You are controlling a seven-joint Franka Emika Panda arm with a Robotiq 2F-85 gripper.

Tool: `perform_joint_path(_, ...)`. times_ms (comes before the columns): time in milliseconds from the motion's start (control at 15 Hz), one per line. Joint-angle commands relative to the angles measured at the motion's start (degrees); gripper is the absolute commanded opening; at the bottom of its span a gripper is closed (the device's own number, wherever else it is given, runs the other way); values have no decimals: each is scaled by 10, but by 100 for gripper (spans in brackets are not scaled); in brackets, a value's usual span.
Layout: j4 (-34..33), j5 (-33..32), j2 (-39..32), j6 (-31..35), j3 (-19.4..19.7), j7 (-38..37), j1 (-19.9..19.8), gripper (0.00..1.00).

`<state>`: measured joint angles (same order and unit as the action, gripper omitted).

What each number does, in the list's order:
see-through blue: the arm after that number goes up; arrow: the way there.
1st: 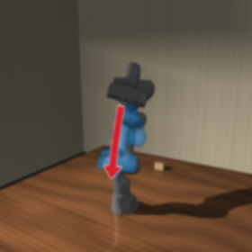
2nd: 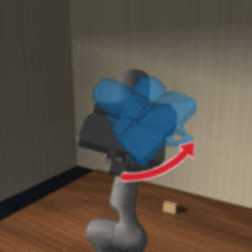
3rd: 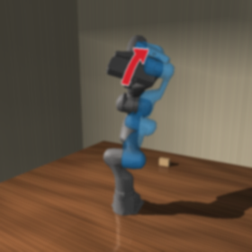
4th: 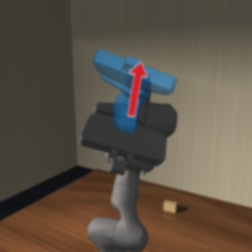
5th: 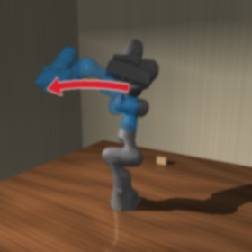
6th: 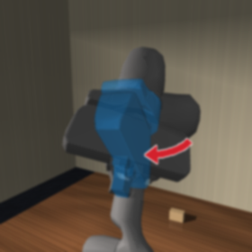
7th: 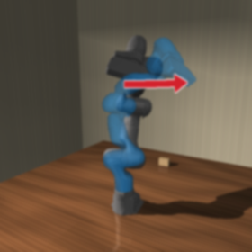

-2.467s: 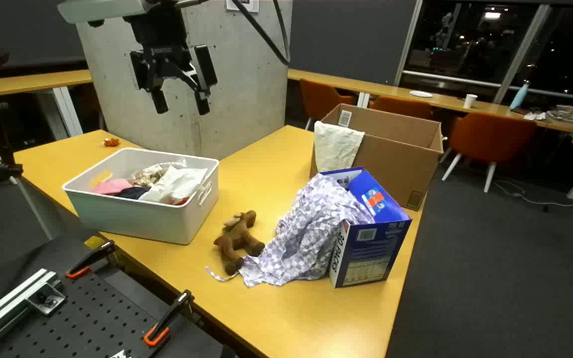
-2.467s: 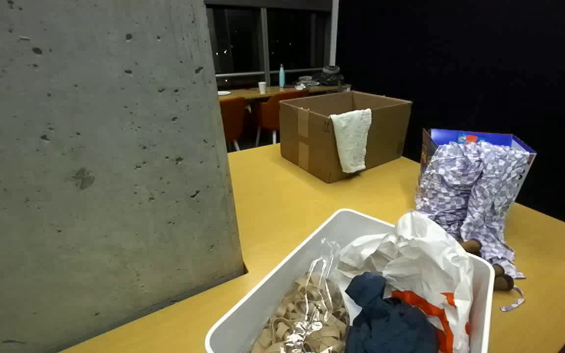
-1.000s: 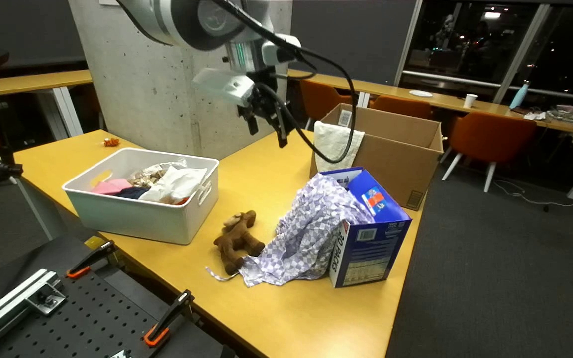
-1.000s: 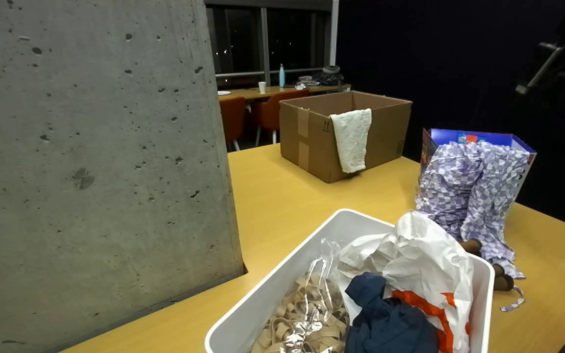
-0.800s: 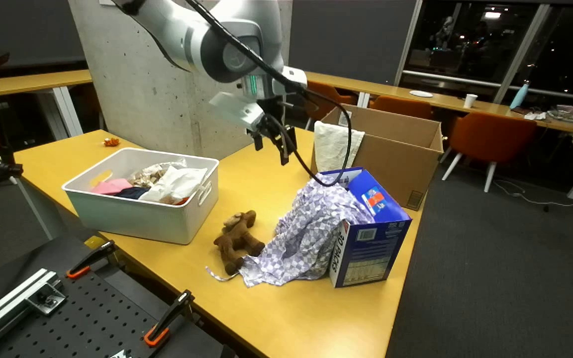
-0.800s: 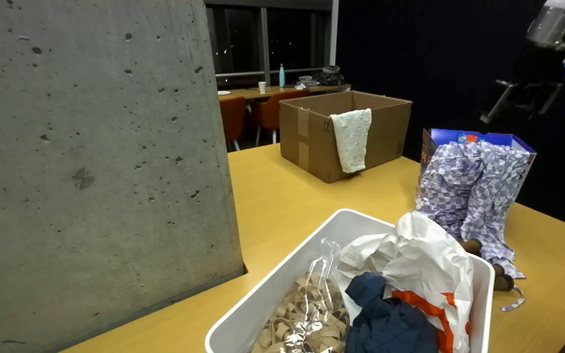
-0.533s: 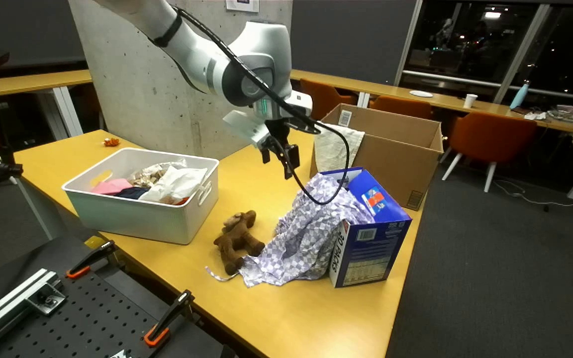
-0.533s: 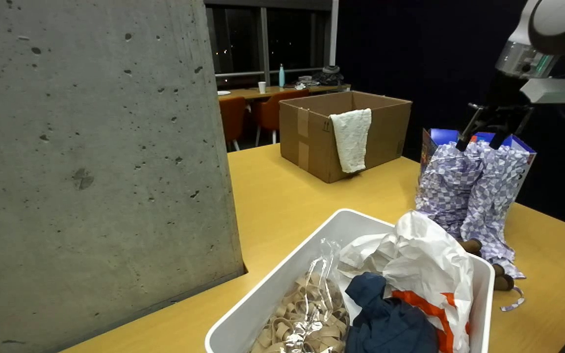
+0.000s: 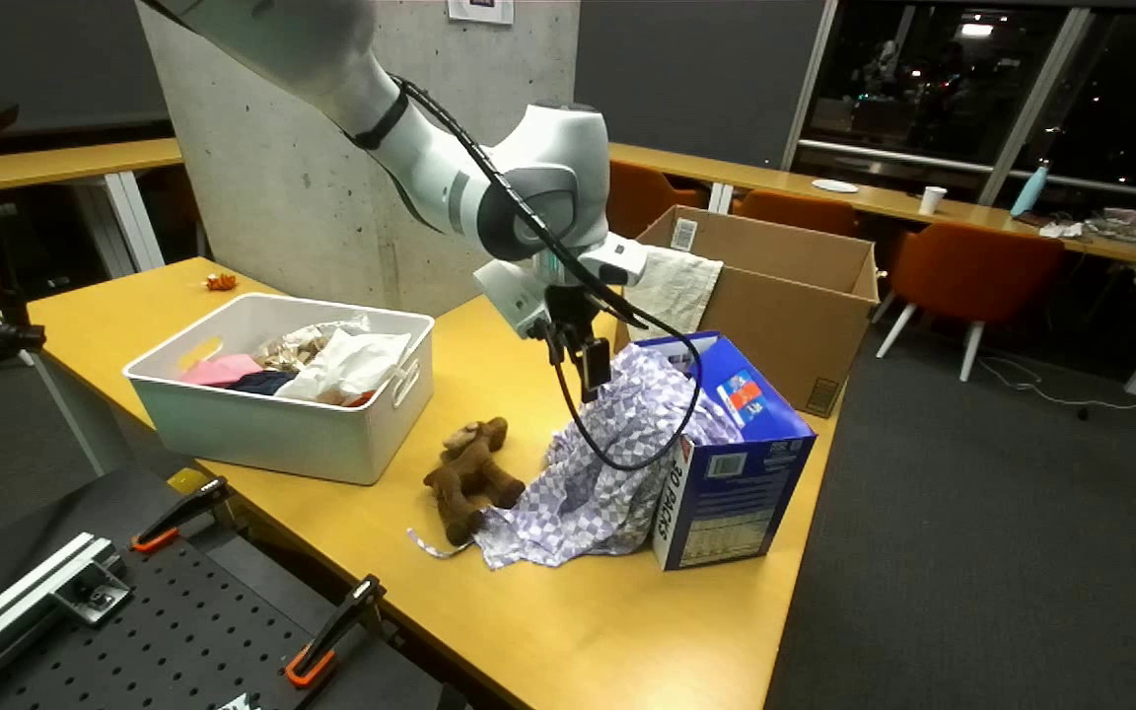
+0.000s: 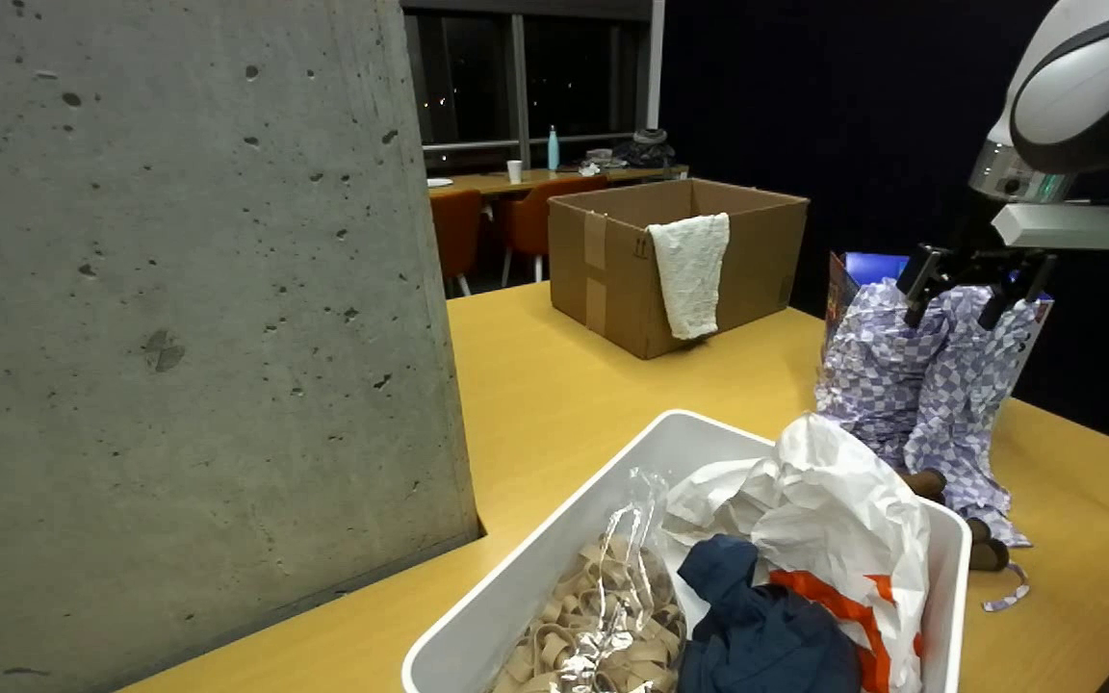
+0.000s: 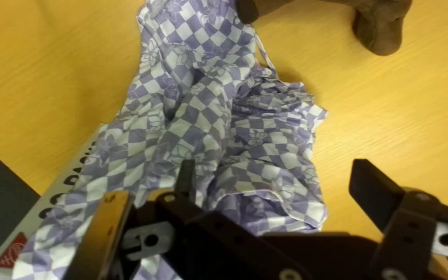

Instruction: Put the cloth in the basket

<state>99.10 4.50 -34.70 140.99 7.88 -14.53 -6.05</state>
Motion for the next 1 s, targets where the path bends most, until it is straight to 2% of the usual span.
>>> perform_joint_path(0, 32, 1, 32, -14, 28, -49, 2, 100)
perform_joint_path(200, 13, -7, 23, -23, 51, -77, 1, 100)
perform_joint_path(467, -49, -24, -14, -24, 72, -104, 5, 100)
perform_joint_path(933, -140, -22, -91, -24, 59, -106, 4, 100)
